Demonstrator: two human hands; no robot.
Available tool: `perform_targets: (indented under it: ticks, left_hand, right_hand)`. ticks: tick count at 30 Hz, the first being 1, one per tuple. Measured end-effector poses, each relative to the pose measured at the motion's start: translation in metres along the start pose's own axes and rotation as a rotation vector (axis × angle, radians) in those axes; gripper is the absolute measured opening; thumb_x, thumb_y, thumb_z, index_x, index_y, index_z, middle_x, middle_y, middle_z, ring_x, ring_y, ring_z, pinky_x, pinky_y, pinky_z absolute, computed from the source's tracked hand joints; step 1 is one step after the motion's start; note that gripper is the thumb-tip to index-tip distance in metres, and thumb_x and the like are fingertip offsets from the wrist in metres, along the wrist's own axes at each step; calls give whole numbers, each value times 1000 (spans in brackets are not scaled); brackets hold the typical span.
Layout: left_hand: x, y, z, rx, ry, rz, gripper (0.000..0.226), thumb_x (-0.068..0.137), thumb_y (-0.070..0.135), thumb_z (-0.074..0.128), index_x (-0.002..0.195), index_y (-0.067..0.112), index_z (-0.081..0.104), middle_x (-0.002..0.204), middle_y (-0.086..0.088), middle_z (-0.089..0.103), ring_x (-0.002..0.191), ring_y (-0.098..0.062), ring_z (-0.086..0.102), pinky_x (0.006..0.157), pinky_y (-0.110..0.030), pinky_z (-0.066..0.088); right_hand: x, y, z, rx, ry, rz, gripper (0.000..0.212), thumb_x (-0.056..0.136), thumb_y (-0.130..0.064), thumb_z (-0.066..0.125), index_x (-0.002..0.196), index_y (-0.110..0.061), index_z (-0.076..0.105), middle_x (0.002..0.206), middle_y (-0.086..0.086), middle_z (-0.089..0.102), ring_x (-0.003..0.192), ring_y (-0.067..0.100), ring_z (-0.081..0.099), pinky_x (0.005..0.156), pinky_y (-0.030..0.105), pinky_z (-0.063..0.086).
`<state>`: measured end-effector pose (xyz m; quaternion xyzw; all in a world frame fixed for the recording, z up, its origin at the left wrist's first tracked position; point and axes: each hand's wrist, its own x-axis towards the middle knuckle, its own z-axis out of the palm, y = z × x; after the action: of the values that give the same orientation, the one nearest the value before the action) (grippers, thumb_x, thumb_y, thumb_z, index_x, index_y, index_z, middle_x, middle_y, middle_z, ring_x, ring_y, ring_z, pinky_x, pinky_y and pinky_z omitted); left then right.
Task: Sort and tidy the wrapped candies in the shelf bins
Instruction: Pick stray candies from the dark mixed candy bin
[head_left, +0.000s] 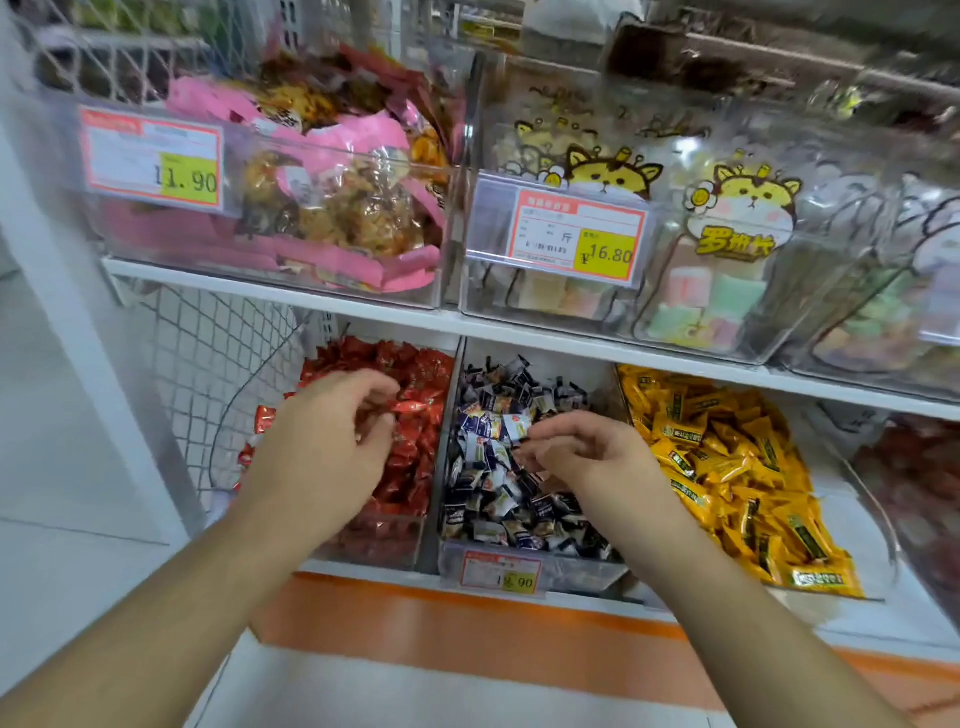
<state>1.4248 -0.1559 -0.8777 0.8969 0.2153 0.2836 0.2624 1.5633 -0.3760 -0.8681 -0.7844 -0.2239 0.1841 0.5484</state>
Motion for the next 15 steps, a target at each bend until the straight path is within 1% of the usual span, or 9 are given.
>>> perform_targets:
  ticks: [2, 4, 5, 6, 8, 9, 12, 13, 15]
  left_hand:
    - [1, -4, -1, 30, 7, -26, 39, 95, 20, 68, 132, 29, 63, 130, 12, 62, 116, -5, 56, 102, -27, 44]
    - [-2, 0, 0, 28, -51, 23, 40, 98, 25, 63, 138, 30, 59, 139, 16, 55, 119, 2, 47, 106, -23, 37]
    - [-5, 3, 2, 23, -96, 66, 40, 100, 29, 60, 140, 32, 57, 142, 20, 53, 120, 4, 45, 108, -22, 35]
    - [-8, 7, 5, 12, -148, 106, 41, 102, 33, 57, 142, 35, 55, 145, 23, 49, 124, 5, 45, 110, -23, 35]
    - [-15, 14, 14, -7, -259, 168, 46, 104, 41, 51, 150, 39, 46, 154, 28, 37, 135, 3, 41, 115, -24, 31]
    - [-17, 16, 17, -7, -301, 182, 49, 104, 45, 49, 153, 40, 42, 158, 30, 30, 138, 2, 40, 113, -23, 29]
    - [-18, 15, 24, 13, -312, 189, 54, 103, 47, 51, 155, 41, 37, 161, 35, 20, 138, 0, 43, 108, -22, 36]
    - [-17, 13, 24, 17, -301, 196, 54, 103, 46, 52, 154, 42, 38, 160, 35, 21, 136, 0, 45, 107, -23, 38]
    - [-15, 9, 23, 8, -296, 207, 52, 102, 45, 54, 152, 42, 41, 158, 36, 23, 135, 2, 46, 107, -22, 39]
  right_hand:
    - [3, 9, -1, -89, 53, -19, 20, 99, -8, 63, 104, -24, 74, 99, -5, 77, 96, 12, 72, 86, 35, 62]
    - [6, 16, 1, -280, 58, -66, 24, 99, -13, 64, 112, -32, 70, 110, -13, 71, 98, 9, 69, 77, 24, 57]
    - [6, 17, 5, -398, 24, -90, 27, 99, -18, 66, 119, -36, 68, 120, -16, 67, 103, 8, 67, 77, 19, 55]
    - [8, 19, 9, -501, -27, -128, 32, 98, -24, 68, 127, -38, 64, 130, -17, 62, 114, 9, 64, 85, 19, 53]
    - [14, 25, 21, -623, -134, -251, 47, 96, -32, 72, 140, -38, 58, 150, -16, 48, 141, 7, 43, 115, 26, 38]
    - [17, 29, 29, -651, -175, -292, 55, 94, -35, 74, 145, -39, 54, 158, -15, 40, 148, 7, 32, 122, 30, 28]
    - [31, 44, 45, -753, -202, -307, 68, 89, -51, 74, 150, -45, 46, 167, -15, 24, 157, 13, 12, 128, 44, 17]
    - [35, 48, 47, -790, -187, -319, 68, 88, -54, 73, 150, -45, 46, 168, -14, 23, 158, 14, 12, 128, 47, 18]
    - [43, 54, 47, -848, -145, -366, 65, 87, -55, 75, 146, -42, 52, 166, -9, 30, 156, 18, 21, 126, 46, 26]
